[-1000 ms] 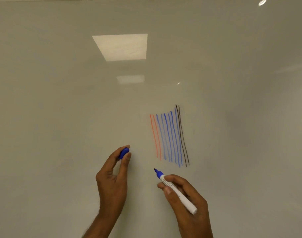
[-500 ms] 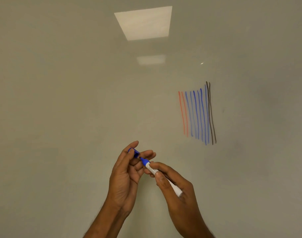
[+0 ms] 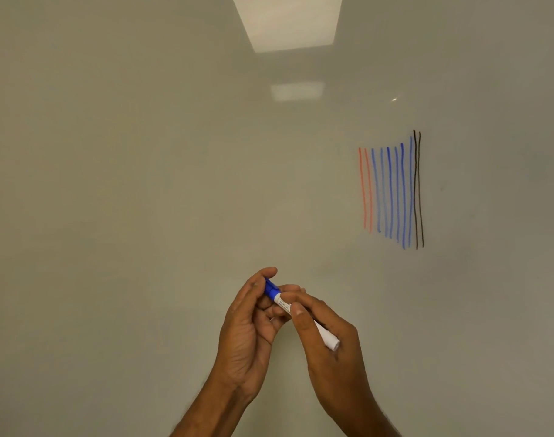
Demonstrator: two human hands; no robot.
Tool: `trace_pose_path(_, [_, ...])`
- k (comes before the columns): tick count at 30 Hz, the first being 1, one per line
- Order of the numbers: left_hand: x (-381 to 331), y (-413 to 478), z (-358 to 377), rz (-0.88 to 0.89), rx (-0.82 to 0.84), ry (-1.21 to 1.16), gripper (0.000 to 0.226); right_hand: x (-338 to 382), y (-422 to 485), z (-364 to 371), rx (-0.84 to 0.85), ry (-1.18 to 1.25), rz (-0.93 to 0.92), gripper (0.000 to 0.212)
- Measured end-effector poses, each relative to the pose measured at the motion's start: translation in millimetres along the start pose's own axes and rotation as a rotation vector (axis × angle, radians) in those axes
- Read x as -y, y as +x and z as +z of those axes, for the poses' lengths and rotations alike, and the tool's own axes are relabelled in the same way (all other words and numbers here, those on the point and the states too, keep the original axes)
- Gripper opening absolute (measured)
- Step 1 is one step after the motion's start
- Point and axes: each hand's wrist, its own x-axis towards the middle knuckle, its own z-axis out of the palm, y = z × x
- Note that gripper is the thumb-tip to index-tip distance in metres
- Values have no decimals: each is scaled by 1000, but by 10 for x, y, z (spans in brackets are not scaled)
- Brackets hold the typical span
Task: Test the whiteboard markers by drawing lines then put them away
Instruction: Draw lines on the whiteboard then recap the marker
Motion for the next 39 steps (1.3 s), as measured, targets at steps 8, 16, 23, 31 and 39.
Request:
trace_pose_path(8, [27, -105, -240, -35, -52, -43, 28, -164, -90, 195, 7, 1, 55, 17])
trace_pose_path(16, [-76, -148, -661, 7, -66, 173, 34, -402, -234, 308, 79, -56, 72, 27])
trace_pose_path(23, [-27, -291, -1320, 77, -128, 520, 37, -805, -433, 478, 300, -449, 77, 30])
trace_pose_path(31, [140, -670, -2399, 232, -235, 1209, 47, -1589, -1006, 1024, 335, -671, -129, 29])
trace_pose_path(39, [212, -1365, -3611, 170, -172, 1836, 60, -2261, -1733, 1483, 542, -711, -82, 32])
